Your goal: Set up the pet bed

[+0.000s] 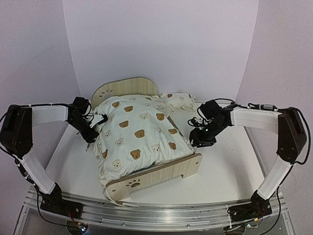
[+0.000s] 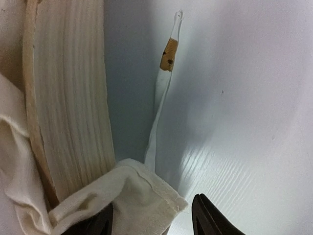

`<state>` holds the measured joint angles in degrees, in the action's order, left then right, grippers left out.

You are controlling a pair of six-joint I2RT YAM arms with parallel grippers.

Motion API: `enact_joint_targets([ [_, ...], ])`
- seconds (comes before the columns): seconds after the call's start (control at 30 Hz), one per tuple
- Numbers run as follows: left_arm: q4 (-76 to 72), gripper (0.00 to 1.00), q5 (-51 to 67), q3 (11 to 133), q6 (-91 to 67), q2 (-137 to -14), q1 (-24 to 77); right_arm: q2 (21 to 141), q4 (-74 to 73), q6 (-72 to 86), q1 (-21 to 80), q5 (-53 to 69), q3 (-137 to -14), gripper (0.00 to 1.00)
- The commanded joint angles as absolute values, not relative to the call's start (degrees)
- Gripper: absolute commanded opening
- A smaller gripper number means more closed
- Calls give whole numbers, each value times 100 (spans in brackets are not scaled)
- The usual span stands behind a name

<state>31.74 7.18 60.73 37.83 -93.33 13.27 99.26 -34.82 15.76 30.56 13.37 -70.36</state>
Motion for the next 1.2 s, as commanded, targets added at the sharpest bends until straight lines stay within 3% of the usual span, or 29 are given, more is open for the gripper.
enact_joint_targets([
  [0.0,2548,71,1623,6979,3598,-9960,1998,9415,-2480,2169,4238,1929,-6581,56],
  [0.27,2769,71,1511,8053,3920,-10596,2031,9688,-868,2603,5826,1642,-6518,57],
  [0.5,3582,71,1055,8606,4185,-10513,1575,9340,-1179,2222,5886,1254,-6612,58],
  [0.67,3971,75,1022,8607,4374,-9757,784,8232,-2125,1997,4976,1302,-6104,59],
  [0.83,4335,79,891,8571,4413,-8804,231,7705,-3150,1054,3646,1168,-6543,65],
  [1.03,5663,77,1271,7622,4596,-7381,-194,8819,-3218,90,2244,1315,-8279,65],
  [1.17,6692,72,2065,6829,4838,-6193,-198,10062,-3216,-442,1961,1741,-9686,64],
])
